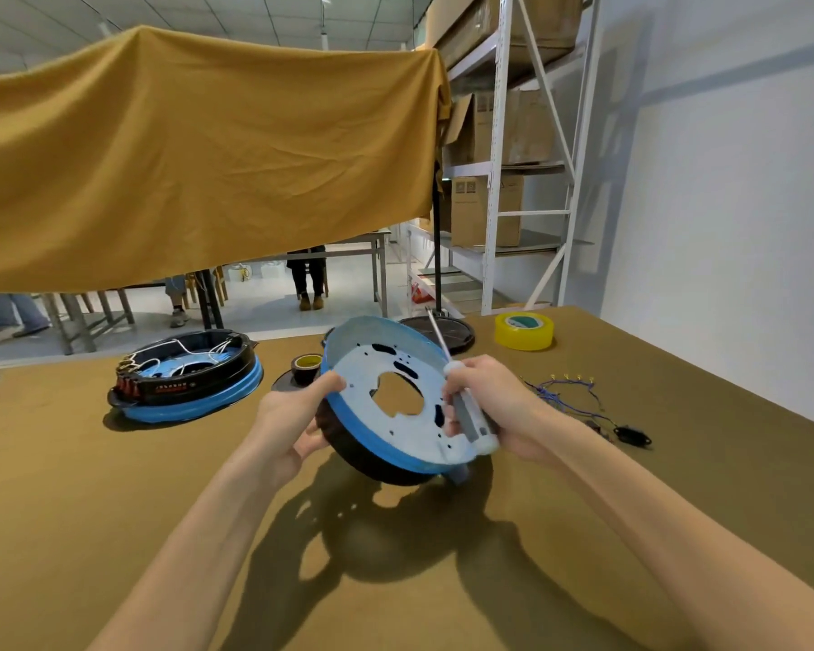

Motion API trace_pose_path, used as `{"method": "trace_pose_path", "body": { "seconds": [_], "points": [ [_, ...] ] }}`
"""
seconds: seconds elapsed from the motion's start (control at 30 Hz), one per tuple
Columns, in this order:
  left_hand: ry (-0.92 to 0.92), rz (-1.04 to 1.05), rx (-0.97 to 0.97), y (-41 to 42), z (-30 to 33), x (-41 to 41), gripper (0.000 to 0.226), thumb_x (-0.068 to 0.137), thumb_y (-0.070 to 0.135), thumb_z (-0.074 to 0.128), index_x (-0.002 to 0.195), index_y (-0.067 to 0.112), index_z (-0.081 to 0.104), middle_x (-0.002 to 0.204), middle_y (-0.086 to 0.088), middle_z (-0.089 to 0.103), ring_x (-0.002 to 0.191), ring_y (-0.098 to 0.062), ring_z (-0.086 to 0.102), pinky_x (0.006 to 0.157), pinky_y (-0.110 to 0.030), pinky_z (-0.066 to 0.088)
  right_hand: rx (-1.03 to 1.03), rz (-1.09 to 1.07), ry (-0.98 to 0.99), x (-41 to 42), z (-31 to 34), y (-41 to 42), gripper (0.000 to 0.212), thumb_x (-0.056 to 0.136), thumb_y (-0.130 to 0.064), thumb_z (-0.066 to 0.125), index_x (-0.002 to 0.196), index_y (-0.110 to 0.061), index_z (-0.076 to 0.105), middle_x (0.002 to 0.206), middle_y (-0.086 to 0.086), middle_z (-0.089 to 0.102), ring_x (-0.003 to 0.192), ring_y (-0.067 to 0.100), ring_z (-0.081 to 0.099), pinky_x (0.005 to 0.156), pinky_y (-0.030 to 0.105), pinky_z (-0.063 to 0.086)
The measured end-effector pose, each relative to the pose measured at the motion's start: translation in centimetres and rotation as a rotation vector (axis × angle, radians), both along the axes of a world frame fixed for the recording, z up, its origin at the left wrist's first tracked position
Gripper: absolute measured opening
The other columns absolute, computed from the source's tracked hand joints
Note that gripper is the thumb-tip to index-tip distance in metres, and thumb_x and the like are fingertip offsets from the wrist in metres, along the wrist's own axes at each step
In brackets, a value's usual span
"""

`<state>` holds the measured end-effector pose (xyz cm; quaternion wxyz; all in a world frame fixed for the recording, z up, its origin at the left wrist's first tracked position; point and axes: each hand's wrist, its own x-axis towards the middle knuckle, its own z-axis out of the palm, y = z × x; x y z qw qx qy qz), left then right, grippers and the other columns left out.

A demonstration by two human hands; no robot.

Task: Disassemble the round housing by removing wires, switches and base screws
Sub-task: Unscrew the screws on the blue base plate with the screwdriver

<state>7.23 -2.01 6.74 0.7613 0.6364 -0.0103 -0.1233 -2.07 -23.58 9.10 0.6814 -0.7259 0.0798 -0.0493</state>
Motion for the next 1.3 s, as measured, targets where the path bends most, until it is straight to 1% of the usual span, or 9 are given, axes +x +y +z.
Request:
{"method": "trace_pose_path", "body": {
  "seconds": [0.1,0.23,0.33,0.43,0.67,0.83,1.0,1.17,1.3],
  "points": [
    [0.111,-0.197,-0.110,0.4,-2.6,-0.4,0.043,0.078,0.018,0.081,0.113,0.004,0.060,0.096,-0.013,0.080,0.091,-0.028,0.078,0.065,-0.035,0.063,-0.105,0.022,0.006,-1.8,0.3,-2.1,0.022,0.099,-0.016,0.064,0.118,-0.008,0.056,0.101,0.016,0.067,0.067,0.020,0.063,0.053,0.032,0.056],
    [0.247,-0.298,-0.281,-0.9,-5.1,-1.2,0.059,0.074,0.021,0.084,0.123,0.000,0.059,0.106,-0.019,0.077,0.093,-0.029,0.077,0.071,-0.039,0.065,-0.348,0.085,-0.009,-4.2,-0.3,-2.9,0.019,0.100,-0.028,0.065,0.117,-0.020,0.064,0.096,0.004,0.076,0.056,0.013,0.057,0.039,0.024,0.041],
    [0.229,-0.344,-0.322,-1.6,-5.7,-1.4,0.053,0.076,0.025,0.080,0.120,0.000,0.064,0.093,-0.016,0.078,0.079,-0.027,0.077,0.062,-0.035,0.063,-0.430,0.053,0.047,-5.6,-0.6,-3.2,0.028,0.092,-0.022,0.074,0.116,-0.024,0.061,0.103,0.008,0.072,0.053,0.012,0.059,0.045,0.026,0.046],
    [0.252,-0.399,-0.321,-2.1,-6.2,-2.2,0.058,0.073,0.028,0.081,0.122,0.001,0.063,0.094,-0.016,0.078,0.079,-0.027,0.077,0.061,-0.034,0.062,-0.538,0.003,-0.080,-6.7,0.0,-3.5,0.030,0.087,-0.015,0.077,0.114,-0.026,0.070,0.095,0.002,0.071,0.057,0.013,0.063,0.057,0.022,0.053],
    [0.294,-0.520,-0.259,-2.6,-7.1,-3.1,0.076,0.071,0.035,0.083,0.133,-0.002,0.060,0.110,-0.019,0.074,0.086,-0.028,0.075,0.070,-0.036,0.062,-0.452,-0.297,-0.431,-7.0,1.1,-4.0,0.036,0.079,-0.016,0.087,0.107,-0.015,0.064,0.080,0.006,0.075,0.065,0.021,0.076,0.056,0.023,0.060],
    [0.314,-0.532,-0.239,-2.6,-7.1,-3.0,0.083,0.075,0.039,0.082,0.142,0.000,0.052,0.133,-0.025,0.065,0.111,-0.035,0.067,0.097,-0.045,0.055,-0.578,-0.299,-0.551,-5.7,1.4,-4.2,0.039,0.086,-0.026,0.082,0.111,-0.021,0.053,0.084,0.001,0.069,0.064,0.019,0.075,0.057,0.024,0.059],
    [0.340,-0.546,-0.233,-2.5,-7.0,-2.9,0.073,0.082,0.038,0.075,0.140,-0.001,0.053,0.129,-0.023,0.068,0.102,-0.031,0.073,0.083,-0.040,0.061,-0.588,-0.272,-0.602,-3.7,2.0,-4.1,0.036,0.090,-0.027,0.078,0.111,-0.020,0.049,0.086,0.003,0.068,0.065,0.020,0.074,0.057,0.025,0.059],
    [0.343,-0.576,-0.249,-2.5,-7.0,-2.7,0.087,0.070,0.039,0.083,0.141,0.000,0.052,0.130,-0.023,0.067,0.106,-0.032,0.071,0.094,-0.043,0.056,-0.638,-0.218,-0.590,-2.5,1.9,-3.9,0.035,0.092,-0.025,0.075,0.111,-0.019,0.046,0.087,0.008,0.066,0.065,0.019,0.073,0.058,0.027,0.061],
    [0.345,-0.591,-0.237,-2.6,-7.1,-2.6,0.087,0.069,0.040,0.082,0.141,0.002,0.052,0.128,-0.021,0.069,0.105,-0.031,0.072,0.089,-0.041,0.059,-0.656,-0.199,-0.575,-2.0,1.8,-3.9,0.034,0.092,-0.023,0.075,0.111,-0.016,0.047,0.088,0.007,0.067,0.064,0.016,0.073,0.056,0.023,0.058]
  ]
}}
